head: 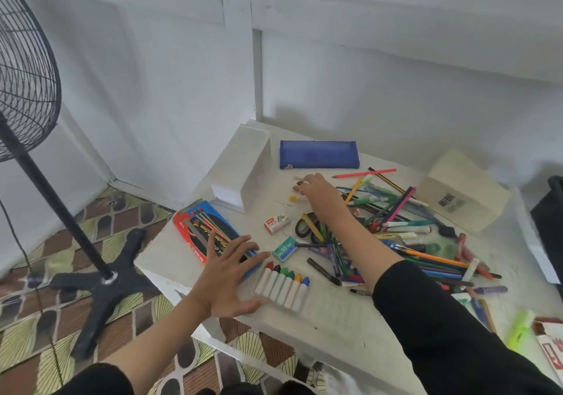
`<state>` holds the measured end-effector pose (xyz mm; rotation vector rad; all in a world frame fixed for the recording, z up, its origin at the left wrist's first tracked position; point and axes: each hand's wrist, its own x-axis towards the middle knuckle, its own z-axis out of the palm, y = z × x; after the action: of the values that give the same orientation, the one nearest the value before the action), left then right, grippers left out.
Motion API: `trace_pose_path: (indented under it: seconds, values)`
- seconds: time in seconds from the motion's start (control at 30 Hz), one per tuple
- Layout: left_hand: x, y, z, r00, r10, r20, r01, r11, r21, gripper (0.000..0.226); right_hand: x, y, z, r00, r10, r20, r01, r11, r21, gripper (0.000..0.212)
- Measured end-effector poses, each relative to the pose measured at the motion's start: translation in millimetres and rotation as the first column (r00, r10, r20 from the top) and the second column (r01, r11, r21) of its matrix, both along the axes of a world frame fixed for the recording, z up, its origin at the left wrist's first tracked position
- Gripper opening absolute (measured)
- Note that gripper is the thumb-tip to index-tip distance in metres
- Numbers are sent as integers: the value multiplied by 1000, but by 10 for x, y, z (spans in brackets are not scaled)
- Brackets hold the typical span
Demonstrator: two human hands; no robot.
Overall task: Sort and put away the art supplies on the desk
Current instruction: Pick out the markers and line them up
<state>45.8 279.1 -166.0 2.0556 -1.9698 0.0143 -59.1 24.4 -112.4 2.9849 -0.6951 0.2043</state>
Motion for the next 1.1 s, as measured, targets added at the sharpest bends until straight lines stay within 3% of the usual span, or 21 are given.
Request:
trace_pose_path:
  seconds: [0.1,0.2,0.37,0.5,0.63,0.73,0.8,0.87,0.93,1.1]
  values:
    - [-3,-4,-4,1000,-3,-3,3,1000,2,79,-26,0,8,994,-36,105,28,997,73,36]
    - [-2,-3,-1,1000,-5,-2,5,1000,-1,78,-33,26,1,968,-122,219,67,968,244,32]
    - [5,2,-2,1000,-4,18,3,1000,13,80,-64,101,-4,827,-335,451,84,868,489,19]
    - [7,2,-5,1000,2,27,-2,1000,28,81,-147,295,111,550,-641,535,42,661,749,8]
    - [23,1,-18,999,-2,34,1,1000,22,81,-353,504,170,325,-857,400,-61,403,913,14]
    - [29,-2,-32,999,-5,44,4,1000,22,80,-625,649,145,237,-922,308,-193,266,945,21]
    - [38,-6,-45,999,-7,48,6,1000,11,80,-810,767,136,254,-925,282,-268,213,940,16]
    - [46,-14,-52,999,-8,52,8,1000,0,81,-976,880,145,322,-893,316,-224,252,941,12]
    - [45,-25,-59,998,-11,65,12,1000,-16,82,-1115,980,134,410,-852,327,-156,287,945,19]
    - [26,-23,-63,997,-13,70,16,999,-41,84,-1309,1170,77,593,-748,297,-135,270,953,30]
